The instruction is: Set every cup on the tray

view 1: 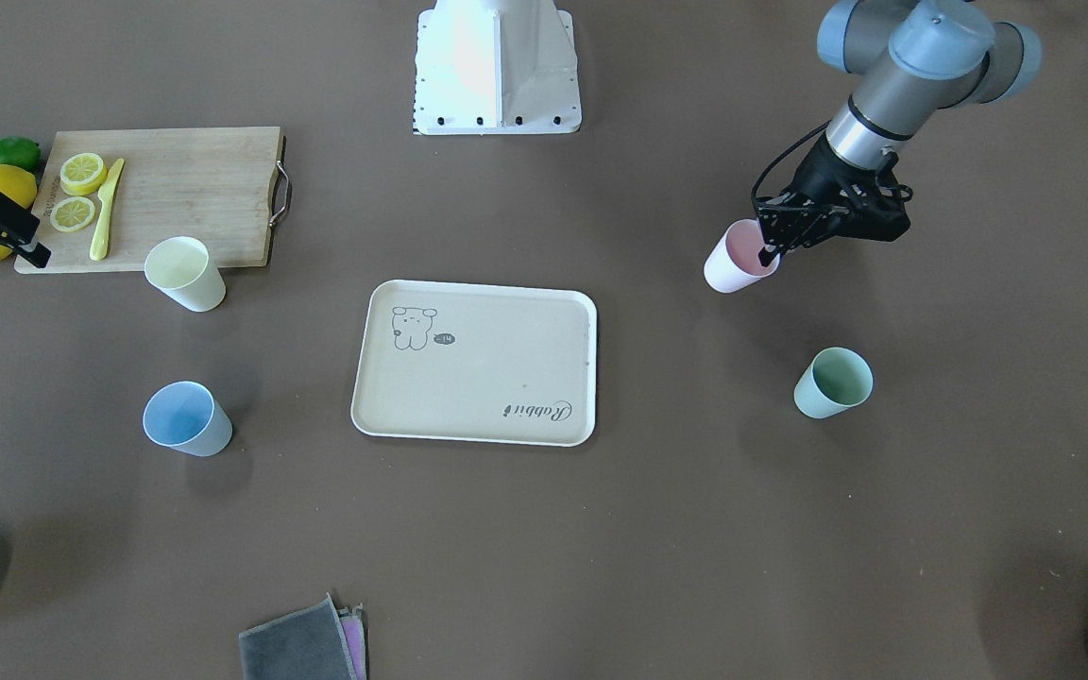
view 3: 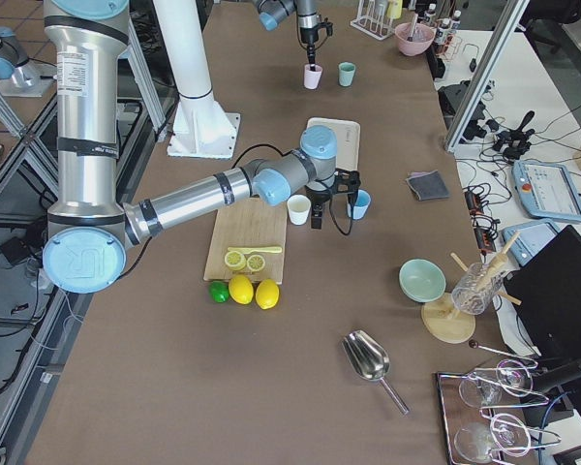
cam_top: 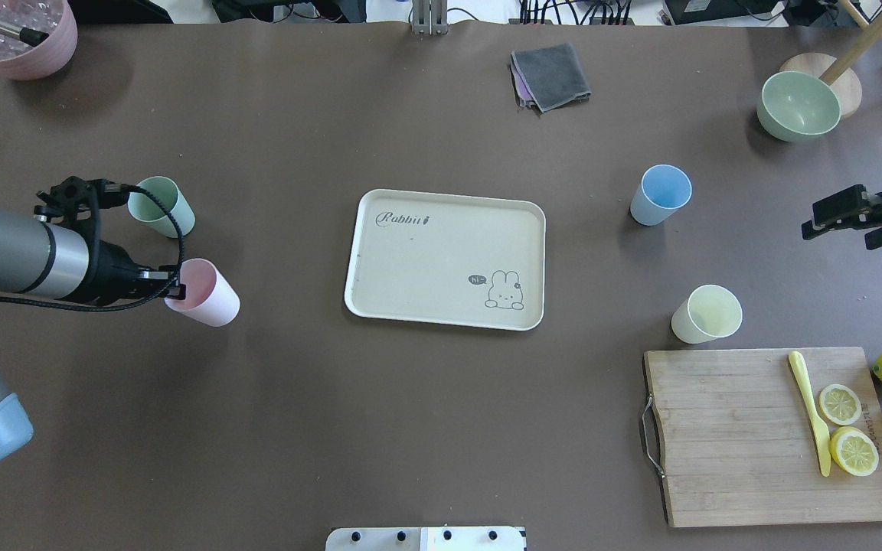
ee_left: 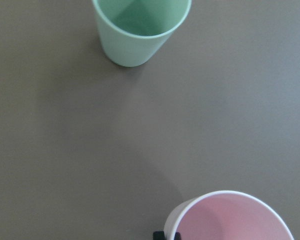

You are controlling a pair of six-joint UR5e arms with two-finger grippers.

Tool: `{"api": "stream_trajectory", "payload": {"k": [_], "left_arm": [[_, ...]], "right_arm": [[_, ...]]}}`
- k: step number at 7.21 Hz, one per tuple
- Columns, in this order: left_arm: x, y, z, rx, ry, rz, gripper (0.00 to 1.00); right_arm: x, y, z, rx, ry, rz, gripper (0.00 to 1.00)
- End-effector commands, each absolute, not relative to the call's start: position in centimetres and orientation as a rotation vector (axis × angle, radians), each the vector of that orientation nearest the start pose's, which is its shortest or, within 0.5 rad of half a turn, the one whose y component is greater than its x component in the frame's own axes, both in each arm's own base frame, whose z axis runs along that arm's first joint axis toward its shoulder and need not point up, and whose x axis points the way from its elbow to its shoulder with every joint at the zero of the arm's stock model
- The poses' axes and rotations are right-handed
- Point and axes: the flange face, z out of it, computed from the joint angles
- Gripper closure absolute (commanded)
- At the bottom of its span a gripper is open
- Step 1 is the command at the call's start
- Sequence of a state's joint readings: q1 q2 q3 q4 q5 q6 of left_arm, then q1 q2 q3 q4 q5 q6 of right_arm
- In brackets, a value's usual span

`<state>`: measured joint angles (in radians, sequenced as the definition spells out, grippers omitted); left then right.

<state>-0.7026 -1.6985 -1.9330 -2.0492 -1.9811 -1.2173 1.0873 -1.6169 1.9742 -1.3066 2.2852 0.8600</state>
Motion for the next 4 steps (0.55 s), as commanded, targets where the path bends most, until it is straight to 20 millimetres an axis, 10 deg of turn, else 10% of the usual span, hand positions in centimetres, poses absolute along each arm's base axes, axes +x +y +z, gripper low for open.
{"api": "stream_trajectory", "payload": {"k": [1, 4], "left_arm": [[37.0, -43.9, 30.8, 0.161, 0.999, -0.142, 1.00], [39.0, -45.6, 23.3, 0.138, 0.976, -0.209, 1.00]], "right_arm": [[-22.0, -43.8, 44.2, 0.041, -0.876, 0.119, 0.00], [-27.2, -41.4, 45.4, 0.005, -0.831, 0.072, 0.00]]}}
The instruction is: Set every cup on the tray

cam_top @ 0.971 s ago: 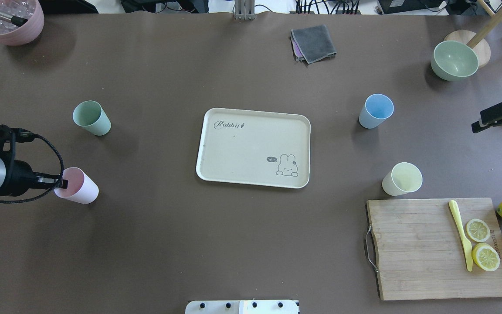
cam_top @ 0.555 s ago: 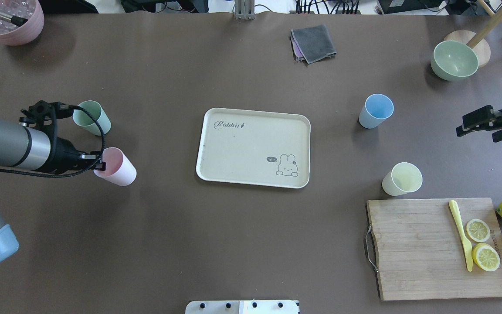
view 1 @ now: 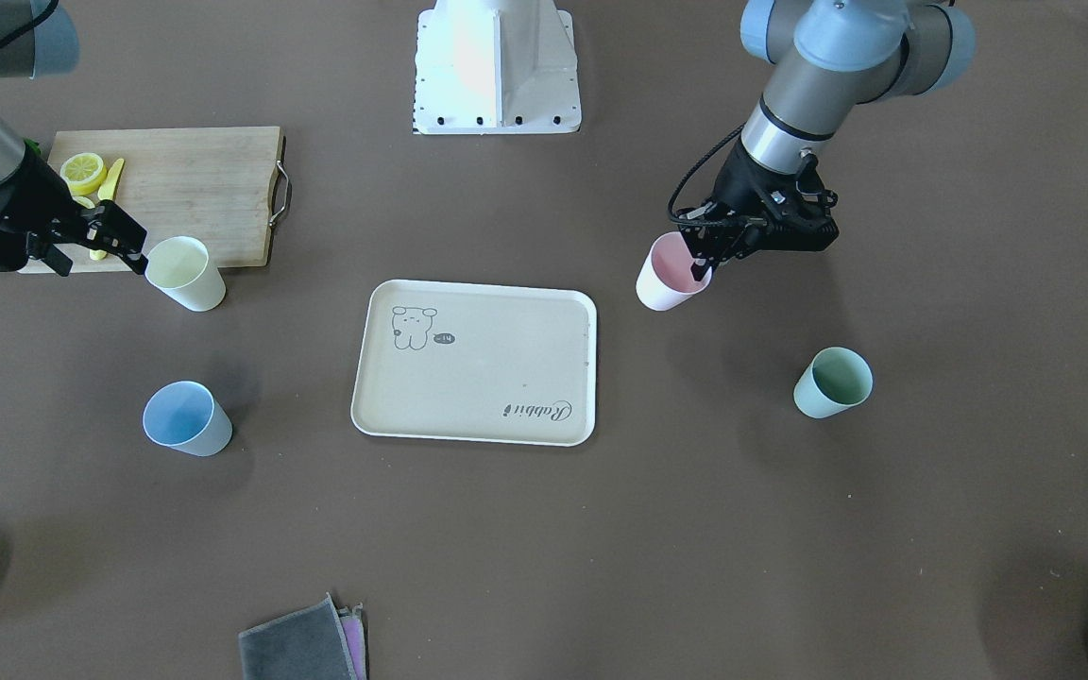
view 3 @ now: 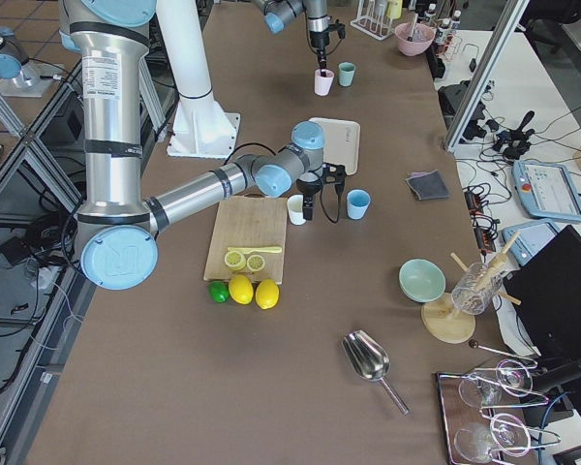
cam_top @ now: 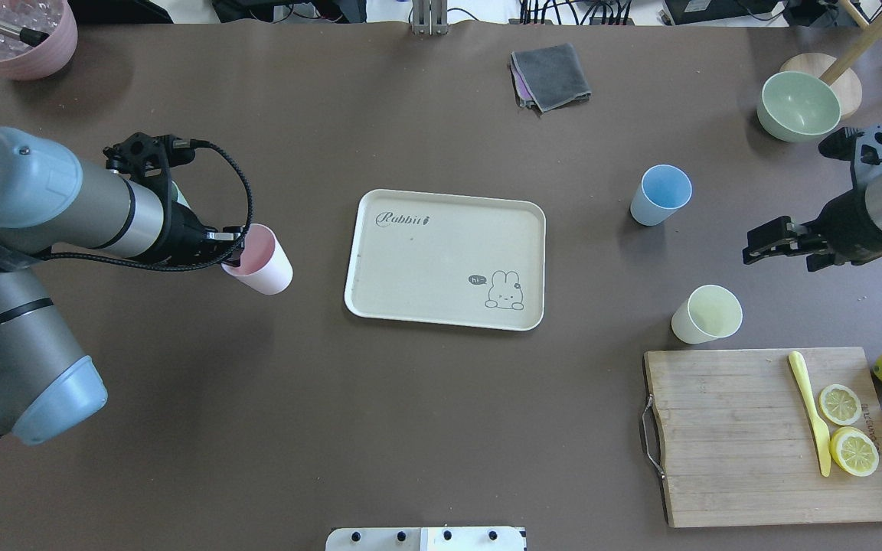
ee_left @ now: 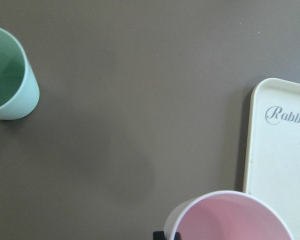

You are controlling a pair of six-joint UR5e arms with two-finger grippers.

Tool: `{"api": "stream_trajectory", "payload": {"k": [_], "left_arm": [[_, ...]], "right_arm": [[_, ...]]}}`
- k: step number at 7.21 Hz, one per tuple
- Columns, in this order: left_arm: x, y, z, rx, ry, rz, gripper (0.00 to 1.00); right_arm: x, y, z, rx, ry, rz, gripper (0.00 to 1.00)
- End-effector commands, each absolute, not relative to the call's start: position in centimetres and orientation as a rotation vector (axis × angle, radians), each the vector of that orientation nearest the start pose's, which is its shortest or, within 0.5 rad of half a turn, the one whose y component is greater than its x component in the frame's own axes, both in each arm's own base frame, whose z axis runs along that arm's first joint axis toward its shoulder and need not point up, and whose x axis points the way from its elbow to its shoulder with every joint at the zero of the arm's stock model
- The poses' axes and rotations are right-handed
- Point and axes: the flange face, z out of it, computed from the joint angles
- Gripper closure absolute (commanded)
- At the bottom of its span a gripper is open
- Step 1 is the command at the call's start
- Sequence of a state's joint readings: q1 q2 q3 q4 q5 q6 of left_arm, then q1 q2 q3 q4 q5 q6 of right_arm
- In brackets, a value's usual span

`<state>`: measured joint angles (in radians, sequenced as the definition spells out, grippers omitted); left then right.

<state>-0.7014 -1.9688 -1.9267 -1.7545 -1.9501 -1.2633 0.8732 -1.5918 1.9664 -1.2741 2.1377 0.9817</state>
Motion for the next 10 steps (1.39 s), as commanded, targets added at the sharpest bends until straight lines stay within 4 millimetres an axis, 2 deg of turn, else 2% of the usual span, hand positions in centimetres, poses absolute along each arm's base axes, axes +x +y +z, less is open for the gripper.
{"api": "stream_trajectory", "payload": {"k": [1, 2, 4, 5, 6, 7, 8, 9, 10], "left_arm": [[39.1, -45.7, 22.2, 0.137, 0.974, -0.209, 1.00], [39.1, -45.6, 22.1, 0.137, 0.974, -0.209, 1.00], [39.3, -45.7, 21.4, 0.142, 0.982, -0.208, 1.00], [39.4, -45.8, 21.0, 0.142, 0.988, -0.212, 1.00], [39.4, -45.8, 20.9, 0.143, 0.989, -0.211, 1.00], [41.2, -45.4, 21.5, 0.164, 0.959, -0.211, 1.00], [43.4, -44.8, 21.0, 0.192, 0.944, -0.201, 1.00], [43.5, -44.8, 20.6, 0.192, 0.949, -0.204, 1.00], [43.6, -44.8, 20.8, 0.192, 0.945, -0.203, 1.00]], "right_arm": [[-27.8, -41.0, 45.4, -0.007, -0.838, 0.073, 0.00], [-28.0, -40.5, 45.8, -0.016, -0.835, 0.064, 0.00], [-29.9, -40.4, 48.1, -0.051, -0.799, 0.048, 0.01], [-30.0, -40.4, 48.2, -0.052, -0.798, 0.048, 0.03], [-30.3, -40.2, 48.1, -0.038, -0.821, 0.033, 0.34], [-30.6, -40.3, 49.3, -0.030, -0.831, 0.024, 0.79], [-30.7, -40.3, 49.1, -0.021, -0.841, 0.019, 1.00], [-30.7, -40.4, 48.8, -0.014, -0.849, 0.017, 1.00], [-30.4, -40.2, 47.5, 0.002, -0.875, 0.009, 1.00]]}}
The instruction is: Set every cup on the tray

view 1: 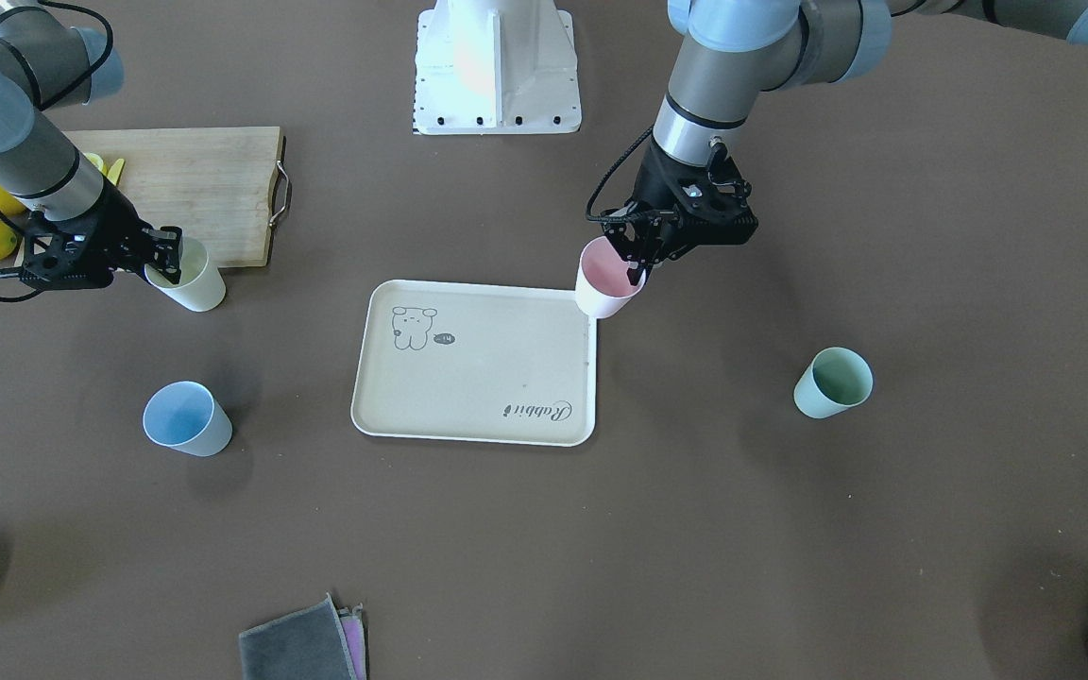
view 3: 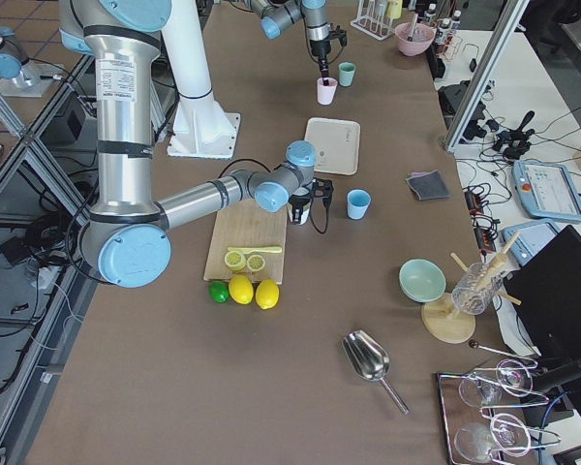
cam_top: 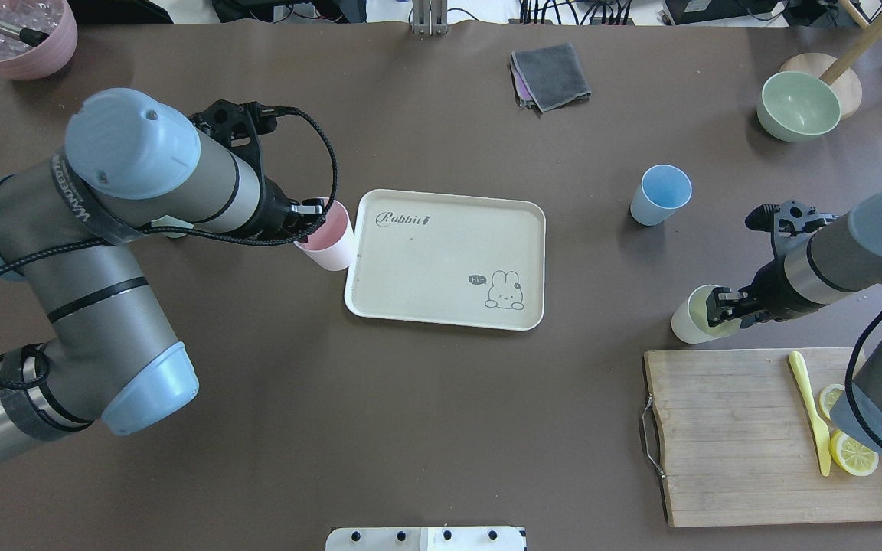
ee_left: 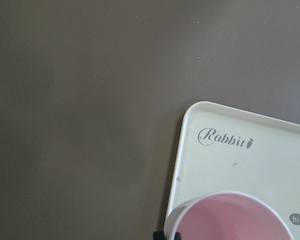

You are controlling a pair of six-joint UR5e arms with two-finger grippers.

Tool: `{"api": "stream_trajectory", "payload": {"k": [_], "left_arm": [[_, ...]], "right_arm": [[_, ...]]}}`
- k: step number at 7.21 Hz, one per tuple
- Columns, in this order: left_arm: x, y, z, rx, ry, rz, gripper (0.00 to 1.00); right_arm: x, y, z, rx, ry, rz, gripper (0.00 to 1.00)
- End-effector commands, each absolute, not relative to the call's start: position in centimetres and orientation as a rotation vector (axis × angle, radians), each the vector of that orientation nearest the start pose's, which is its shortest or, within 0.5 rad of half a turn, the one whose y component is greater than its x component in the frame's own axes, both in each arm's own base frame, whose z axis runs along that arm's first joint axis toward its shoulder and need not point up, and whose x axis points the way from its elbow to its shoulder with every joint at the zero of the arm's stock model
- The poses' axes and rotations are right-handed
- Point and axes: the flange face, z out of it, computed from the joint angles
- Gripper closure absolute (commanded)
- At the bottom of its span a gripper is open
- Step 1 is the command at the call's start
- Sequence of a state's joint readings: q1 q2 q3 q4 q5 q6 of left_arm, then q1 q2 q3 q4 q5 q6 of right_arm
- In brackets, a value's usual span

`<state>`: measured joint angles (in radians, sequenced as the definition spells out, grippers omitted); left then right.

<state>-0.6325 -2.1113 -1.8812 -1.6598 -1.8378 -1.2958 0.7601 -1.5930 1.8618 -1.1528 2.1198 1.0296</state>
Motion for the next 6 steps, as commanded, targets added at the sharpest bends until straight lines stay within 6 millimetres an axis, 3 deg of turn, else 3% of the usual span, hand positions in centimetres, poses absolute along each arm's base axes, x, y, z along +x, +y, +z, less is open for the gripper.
{"api": "stream_trajectory", "payload": {"k": [1, 2, 4, 5, 6], "left_arm": [[44.0, -45.1, 20.9, 0.188, 0.939, -0.204, 1.00], [44.9, -45.6, 20.7, 0.186, 0.934, -0.203, 1.00], [47.8, -44.6, 21.6, 0.230, 0.888, -0.202, 1.00], [49.0, -44.3, 22.5, 0.219, 0.875, -0.190, 1.00], [50.3, -43.7, 22.8, 0.231, 0.875, -0.181, 1.00]], "right_arm": [[-30.2, -40.1, 46.4, 0.014, -0.892, 0.005, 1.00], [-30.0, -40.2, 46.1, 0.019, -0.898, 0.006, 1.00], [-28.5, -40.4, 43.6, 0.033, -0.948, 0.005, 1.00], [-27.0, -41.9, 41.4, 0.023, -1.007, 0.013, 1.00], [-26.0, -42.6, 40.7, 0.027, -1.024, 0.026, 1.00]]}}
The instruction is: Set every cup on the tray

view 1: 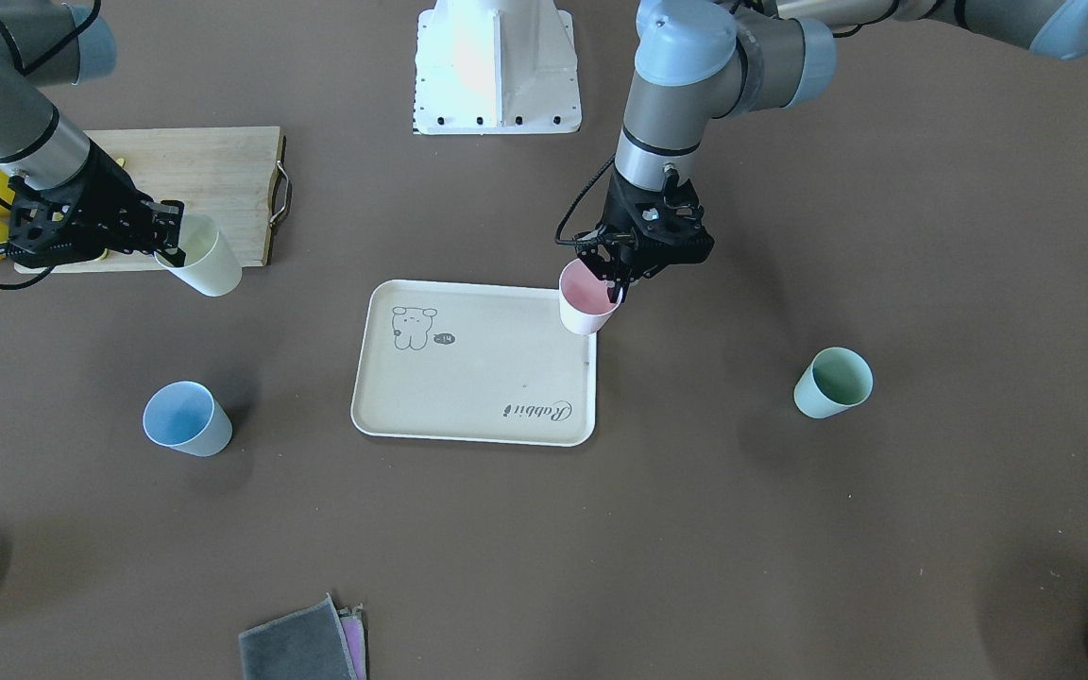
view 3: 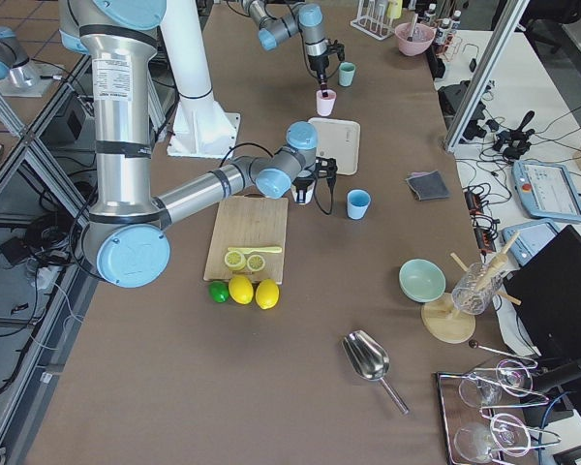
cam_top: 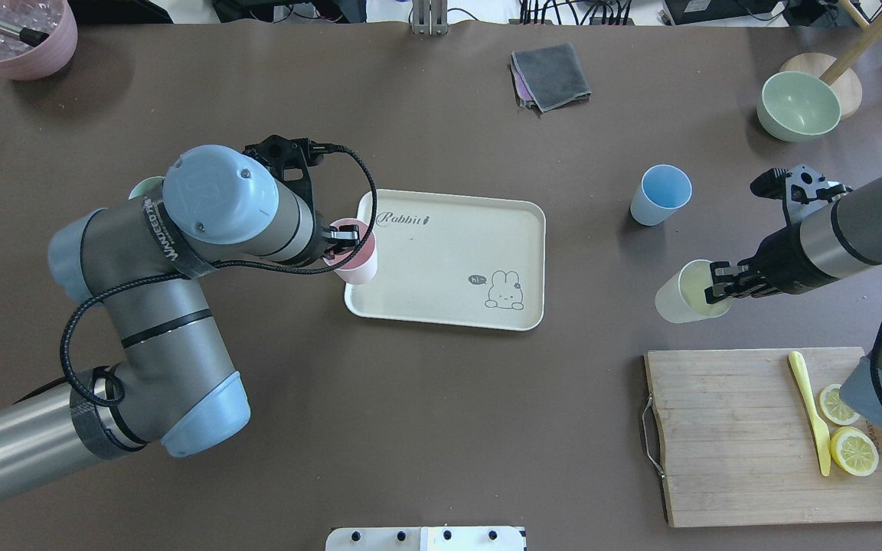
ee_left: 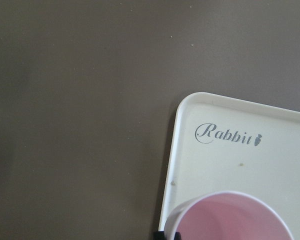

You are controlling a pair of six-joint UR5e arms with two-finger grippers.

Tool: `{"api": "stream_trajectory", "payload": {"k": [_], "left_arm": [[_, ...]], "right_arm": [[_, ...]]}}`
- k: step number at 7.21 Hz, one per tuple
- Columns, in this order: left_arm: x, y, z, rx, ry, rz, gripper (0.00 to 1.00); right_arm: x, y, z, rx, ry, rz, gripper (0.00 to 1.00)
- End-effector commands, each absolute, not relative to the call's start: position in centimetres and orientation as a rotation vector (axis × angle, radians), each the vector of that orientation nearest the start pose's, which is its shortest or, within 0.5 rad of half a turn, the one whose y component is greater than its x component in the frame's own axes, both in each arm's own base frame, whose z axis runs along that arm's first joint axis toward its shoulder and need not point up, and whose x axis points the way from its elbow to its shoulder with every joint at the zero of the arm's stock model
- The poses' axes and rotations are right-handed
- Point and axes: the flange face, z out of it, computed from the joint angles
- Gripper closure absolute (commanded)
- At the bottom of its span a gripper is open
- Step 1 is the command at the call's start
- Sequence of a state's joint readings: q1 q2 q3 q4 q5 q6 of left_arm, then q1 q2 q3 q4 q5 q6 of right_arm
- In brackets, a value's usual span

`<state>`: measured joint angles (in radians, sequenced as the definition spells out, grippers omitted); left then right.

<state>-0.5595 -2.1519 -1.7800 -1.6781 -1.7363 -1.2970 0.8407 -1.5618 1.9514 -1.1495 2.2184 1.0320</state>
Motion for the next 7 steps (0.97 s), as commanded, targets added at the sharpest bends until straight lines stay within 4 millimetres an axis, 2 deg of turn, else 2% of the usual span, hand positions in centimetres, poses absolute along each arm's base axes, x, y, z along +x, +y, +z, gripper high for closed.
{"api": "stream_trajectory", "payload": {"k": [1, 2, 4, 6, 7], "left_arm": [[51.3, -42.8, 22.4, 0.229, 0.879, -0.165, 1.00], [51.9, -42.4, 22.6, 0.224, 0.876, -0.157, 1.00], [53.8, -43.0, 22.2, 0.215, 0.872, -0.159, 1.00], [54.6, -43.2, 22.4, 0.212, 0.884, -0.197, 1.00], [54.6, -43.2, 22.3, 0.215, 0.886, -0.198, 0.73]], "right_arm": [[-26.1, -42.7, 39.8, 0.040, -1.036, 0.019, 1.00], [-26.6, -43.2, 38.8, 0.051, -1.046, 0.013, 1.00], [-27.1, -43.8, 37.0, 0.066, -1.058, 0.008, 1.00], [-28.3, -44.8, 34.0, 0.045, -1.062, 0.043, 1.00], [-28.9, -44.8, 33.3, 0.039, -1.065, 0.050, 1.00]]}}
